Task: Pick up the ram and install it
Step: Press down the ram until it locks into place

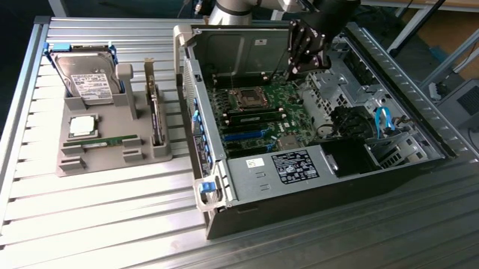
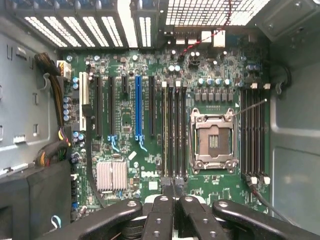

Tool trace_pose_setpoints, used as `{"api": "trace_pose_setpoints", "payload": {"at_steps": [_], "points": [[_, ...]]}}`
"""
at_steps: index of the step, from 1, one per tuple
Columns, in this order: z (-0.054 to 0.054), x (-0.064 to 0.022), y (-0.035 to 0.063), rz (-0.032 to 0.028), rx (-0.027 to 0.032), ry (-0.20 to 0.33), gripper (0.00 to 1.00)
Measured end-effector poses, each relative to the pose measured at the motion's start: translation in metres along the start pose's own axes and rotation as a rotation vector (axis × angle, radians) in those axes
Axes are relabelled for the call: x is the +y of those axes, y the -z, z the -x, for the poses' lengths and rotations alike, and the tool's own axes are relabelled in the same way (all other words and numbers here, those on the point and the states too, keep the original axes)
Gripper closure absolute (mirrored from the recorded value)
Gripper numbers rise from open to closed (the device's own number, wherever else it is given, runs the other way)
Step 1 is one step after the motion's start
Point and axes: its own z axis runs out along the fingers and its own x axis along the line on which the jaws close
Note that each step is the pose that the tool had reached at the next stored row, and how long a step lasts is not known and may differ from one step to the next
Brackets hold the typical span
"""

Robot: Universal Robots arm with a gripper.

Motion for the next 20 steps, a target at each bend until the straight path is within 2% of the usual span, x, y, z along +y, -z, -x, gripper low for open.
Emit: {"api": "trace_pose_setpoints", "payload": {"at_steps": [11, 20], "points": [[0.000, -0.0129, 0.0006, 0.0000, 0.0000, 0.000, 0.90], [0.000, -0.0131, -0.0026, 0.0000, 0.0001, 0.000, 0.90]]}}
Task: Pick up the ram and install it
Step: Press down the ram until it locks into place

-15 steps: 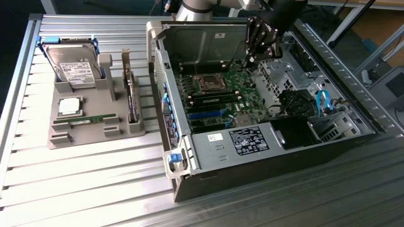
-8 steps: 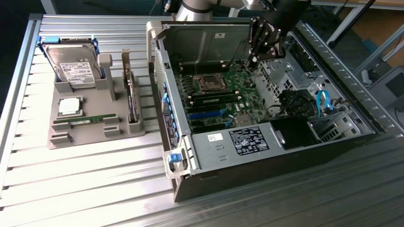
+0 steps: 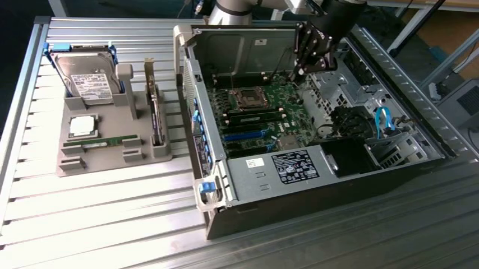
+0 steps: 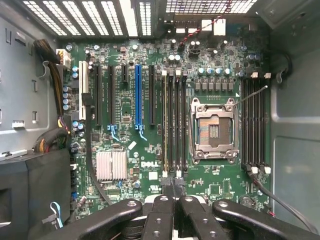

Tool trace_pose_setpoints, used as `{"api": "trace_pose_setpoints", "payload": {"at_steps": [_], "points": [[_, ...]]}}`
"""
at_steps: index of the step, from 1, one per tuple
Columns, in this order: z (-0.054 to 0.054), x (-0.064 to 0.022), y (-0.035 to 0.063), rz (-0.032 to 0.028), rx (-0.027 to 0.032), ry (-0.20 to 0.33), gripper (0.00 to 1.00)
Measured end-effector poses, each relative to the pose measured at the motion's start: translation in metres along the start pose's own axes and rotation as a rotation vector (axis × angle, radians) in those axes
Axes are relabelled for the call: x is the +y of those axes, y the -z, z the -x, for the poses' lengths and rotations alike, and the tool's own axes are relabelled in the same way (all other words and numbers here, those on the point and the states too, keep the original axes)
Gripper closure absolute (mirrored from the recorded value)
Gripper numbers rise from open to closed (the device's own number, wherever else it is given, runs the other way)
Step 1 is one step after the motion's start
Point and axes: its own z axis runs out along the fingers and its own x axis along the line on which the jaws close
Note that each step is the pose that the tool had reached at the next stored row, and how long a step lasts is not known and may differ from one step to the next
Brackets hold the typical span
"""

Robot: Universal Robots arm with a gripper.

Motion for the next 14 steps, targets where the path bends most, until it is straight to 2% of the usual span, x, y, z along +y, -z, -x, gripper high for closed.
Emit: {"api": "trace_pose_setpoints", "payload": {"at_steps": [14], "points": [[-0.001, -0.0009, -0.0195, 0.0000, 0.0000, 0.000, 0.90]]}}
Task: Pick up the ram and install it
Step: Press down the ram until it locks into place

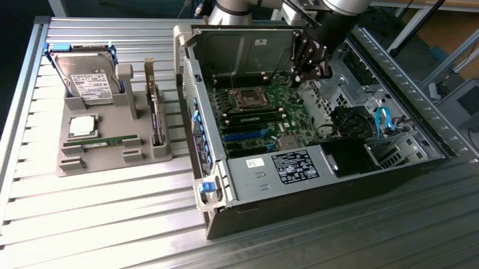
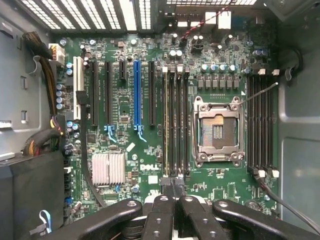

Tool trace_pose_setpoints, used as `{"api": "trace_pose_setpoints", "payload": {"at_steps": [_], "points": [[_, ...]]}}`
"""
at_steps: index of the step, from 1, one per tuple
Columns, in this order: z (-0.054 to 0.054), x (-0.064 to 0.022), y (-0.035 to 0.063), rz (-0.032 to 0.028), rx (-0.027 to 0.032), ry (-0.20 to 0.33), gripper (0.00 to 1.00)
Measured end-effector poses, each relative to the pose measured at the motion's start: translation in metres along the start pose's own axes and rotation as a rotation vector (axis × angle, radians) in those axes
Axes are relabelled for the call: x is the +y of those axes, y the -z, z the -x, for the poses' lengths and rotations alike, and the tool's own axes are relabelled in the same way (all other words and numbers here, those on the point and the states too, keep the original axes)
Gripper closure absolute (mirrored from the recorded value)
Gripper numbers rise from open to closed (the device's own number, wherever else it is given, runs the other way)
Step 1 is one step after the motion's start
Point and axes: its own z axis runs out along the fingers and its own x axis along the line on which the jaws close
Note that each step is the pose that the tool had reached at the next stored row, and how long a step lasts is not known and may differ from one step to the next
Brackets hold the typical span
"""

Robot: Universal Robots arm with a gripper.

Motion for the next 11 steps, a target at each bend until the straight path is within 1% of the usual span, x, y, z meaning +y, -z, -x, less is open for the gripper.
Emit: {"api": "trace_pose_setpoints", "payload": {"at_steps": [11], "points": [[-0.001, -0.0007, -0.0150, 0.0000, 0.0000, 0.000, 0.90]]}}
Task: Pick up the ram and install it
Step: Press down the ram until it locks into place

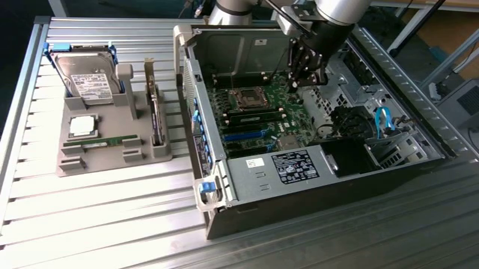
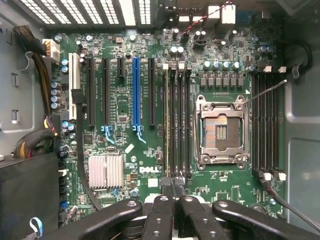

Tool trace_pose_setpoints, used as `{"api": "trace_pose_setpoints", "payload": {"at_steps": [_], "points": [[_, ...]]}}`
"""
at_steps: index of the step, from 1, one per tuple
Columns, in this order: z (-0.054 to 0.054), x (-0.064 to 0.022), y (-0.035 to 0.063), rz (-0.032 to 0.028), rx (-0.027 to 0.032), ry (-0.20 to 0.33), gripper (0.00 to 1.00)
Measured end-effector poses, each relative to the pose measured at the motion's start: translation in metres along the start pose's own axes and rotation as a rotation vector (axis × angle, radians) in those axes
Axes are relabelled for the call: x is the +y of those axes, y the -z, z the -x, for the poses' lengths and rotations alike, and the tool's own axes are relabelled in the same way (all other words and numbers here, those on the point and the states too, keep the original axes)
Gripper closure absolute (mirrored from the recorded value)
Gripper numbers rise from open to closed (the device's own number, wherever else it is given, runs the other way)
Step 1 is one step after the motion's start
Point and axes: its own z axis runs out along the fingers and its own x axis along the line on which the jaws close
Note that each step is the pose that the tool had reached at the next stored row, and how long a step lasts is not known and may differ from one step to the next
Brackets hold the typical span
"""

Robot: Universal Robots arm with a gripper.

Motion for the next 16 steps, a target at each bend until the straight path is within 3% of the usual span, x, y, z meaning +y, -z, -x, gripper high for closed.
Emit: {"api": "trace_pose_setpoints", "payload": {"at_steps": [16], "points": [[-0.001, -0.0009, -0.0200, 0.0000, 0.0000, 0.000, 0.90]]}}
